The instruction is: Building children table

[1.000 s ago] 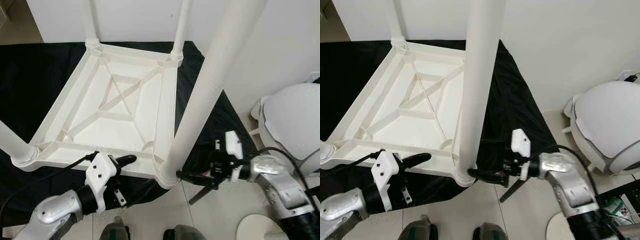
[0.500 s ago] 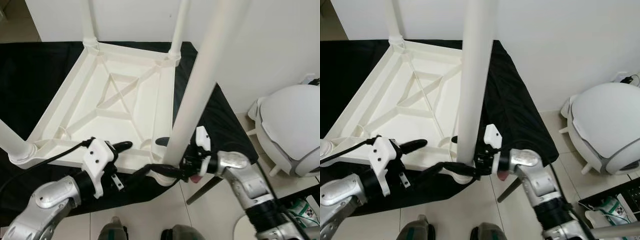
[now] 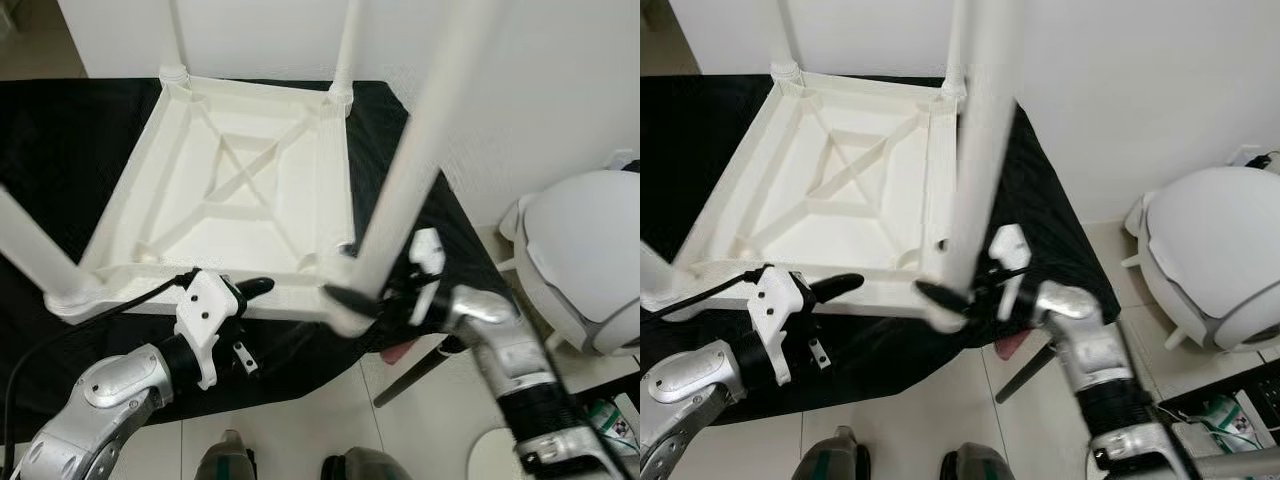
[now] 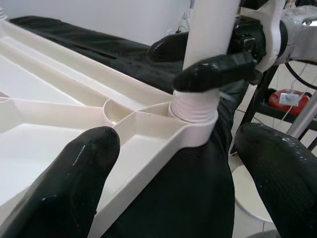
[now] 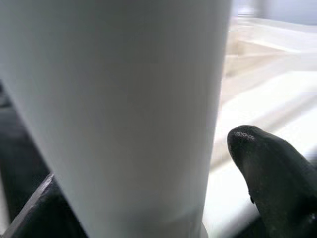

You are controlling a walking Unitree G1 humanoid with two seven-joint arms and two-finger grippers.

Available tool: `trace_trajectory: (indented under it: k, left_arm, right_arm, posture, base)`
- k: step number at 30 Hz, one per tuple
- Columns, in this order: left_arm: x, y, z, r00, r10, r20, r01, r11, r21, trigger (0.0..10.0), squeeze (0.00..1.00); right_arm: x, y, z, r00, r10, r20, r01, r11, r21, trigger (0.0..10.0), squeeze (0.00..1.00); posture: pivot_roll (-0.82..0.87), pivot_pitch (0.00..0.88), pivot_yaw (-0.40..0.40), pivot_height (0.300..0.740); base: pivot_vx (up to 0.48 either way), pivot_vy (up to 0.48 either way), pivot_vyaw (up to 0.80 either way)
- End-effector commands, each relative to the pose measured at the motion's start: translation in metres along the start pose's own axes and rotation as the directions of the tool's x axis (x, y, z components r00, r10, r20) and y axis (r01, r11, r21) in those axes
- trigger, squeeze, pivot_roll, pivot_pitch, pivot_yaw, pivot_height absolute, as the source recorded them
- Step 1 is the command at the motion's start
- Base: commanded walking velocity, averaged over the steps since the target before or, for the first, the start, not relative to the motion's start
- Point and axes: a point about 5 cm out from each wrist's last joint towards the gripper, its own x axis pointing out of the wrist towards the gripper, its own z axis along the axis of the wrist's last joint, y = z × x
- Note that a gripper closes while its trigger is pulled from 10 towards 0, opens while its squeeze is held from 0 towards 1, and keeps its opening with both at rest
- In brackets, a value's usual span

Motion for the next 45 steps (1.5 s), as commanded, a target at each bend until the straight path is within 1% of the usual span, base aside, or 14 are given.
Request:
trace_trajectory:
  k: [1,3,7,9,14,22,27,29,30,31,32,37,41,45]
  left_arm:
    - [0.002,0.000,-0.001,1.000,-0.026,-0.003,0.026,1.000,-0.010,10.0,0.00]
    - [0.007,0.001,0.001,0.999,-0.030,0.014,0.031,0.999,-0.010,10.0,0.00]
    - [0.009,0.001,0.002,0.999,-0.025,0.024,0.025,1.000,0.001,10.0,0.00]
    - [0.016,0.003,0.001,1.000,0.017,0.012,-0.017,1.000,0.024,10.0,0.00]
    - [0.024,0.004,0.001,0.998,0.060,0.007,-0.060,0.997,0.046,10.0,0.00]
    - [0.037,0.006,0.002,0.995,0.100,0.023,-0.100,0.995,0.022,10.0,0.00]
    - [0.036,0.001,-0.003,0.998,0.062,0.000,-0.062,0.998,0.033,10.0,0.00]
    - [0.034,0.000,-0.006,0.999,0.049,-0.010,-0.049,0.998,0.026,10.0,0.00]
    - [0.034,-0.001,-0.008,0.999,0.044,-0.025,-0.043,0.999,0.034,10.0,0.00]
    - [0.033,-0.001,-0.010,0.999,0.042,-0.034,-0.041,0.998,0.037,10.0,0.00]
    - [0.035,0.001,-0.008,0.998,0.054,-0.028,-0.053,0.998,0.043,10.0,0.00]
    - [0.041,0.001,-0.005,0.997,0.070,-0.011,-0.070,0.996,0.056,10.0,0.00]
    - [0.044,-0.001,-0.004,0.997,0.080,0.003,-0.080,0.996,0.050,10.0,0.00]
    - [0.045,-0.001,-0.005,0.996,0.085,0.003,-0.085,0.995,0.048,10.0,0.00]
  right_arm:
    - [-0.005,-0.007,-0.003,0.999,-0.046,-0.022,0.046,0.999,-0.010,10.0,0.00]
    - [-0.007,-0.016,0.002,0.992,-0.124,-0.002,0.124,0.992,-0.028,10.0,0.00]
    - [-0.007,-0.017,0.002,0.990,-0.142,0.011,0.143,0.990,-0.021,10.0,0.00]
    - [0.000,-0.002,0.001,0.996,-0.083,0.021,0.083,0.997,-0.002,10.0,0.00]
    - [0.007,0.010,-0.001,0.999,-0.033,0.031,0.032,0.999,0.015,10.0,0.00]
    - [0.022,0.005,-0.001,0.999,-0.033,0.037,0.032,0.999,0.030,10.0,0.00]
    - [0.016,-0.004,0.005,0.998,-0.044,0.035,0.044,0.999,0.004,10.0,0.00]
    - [0.013,-0.007,0.007,0.998,-0.058,0.030,0.058,0.998,-0.010,9.6,0.00]
    - [0.009,-0.011,0.008,0.998,-0.065,0.024,0.065,0.998,-0.023,5.1,0.00]
    - [0.007,-0.013,0.009,0.997,-0.069,0.019,0.069,0.997,-0.031,5.1,0.00]
    - [0.003,-0.015,0.010,0.998,-0.064,0.013,0.065,0.998,-0.027,0.0,0.00]
    - [-0.001,-0.015,0.009,0.998,-0.057,-0.008,0.056,0.998,-0.036,0.0,0.00]
    - [0.000,-0.002,0.003,0.997,-0.069,-0.044,0.067,0.997,-0.045,0.0,0.00]
    - [0.001,0.000,0.001,0.993,-0.104,-0.062,0.102,0.994,-0.046,0.0,0.00]
  posture:
    - [0.04,0.053,-0.063,0.740]
    - [0.03,0.053,-0.054,0.740]
    - [0.02,0.055,-0.052,0.740]
    - [0.02,0.056,-0.050,0.740]
    - [0.02,0.056,-0.049,0.740]
    - [0.01,0.052,-0.051,0.740]
    - [0.01,0.046,-0.060,0.740]
    - [0.01,0.044,-0.061,0.740]
    - [0.01,0.044,-0.061,0.740]
    - [0.01,0.044,-0.061,0.740]
    - [0.01,0.039,-0.058,0.740]
    - [0.01,0.029,-0.056,0.740]
    - [0.00,0.025,-0.057,0.740]
    - [0.00,0.027,-0.059,0.740]
  base:
    - [0.000,0.000,0.00]
    - [0.000,0.000,0.00]
    - [0.000,0.000,0.00]
    - [0.000,0.000,0.00]
    - [0.000,0.000,0.00]
    - [0.000,0.000,0.00]
    - [0.000,0.000,0.00]
    - [0.000,0.000,0.00]
    - [0.000,0.000,0.00]
    - [0.000,0.000,0.00]
    - [0.000,0.000,0.00]
    - [0.000,0.000,0.00]
    - [0.000,0.000,0.00]
    - [0.000,0.000,0.00]
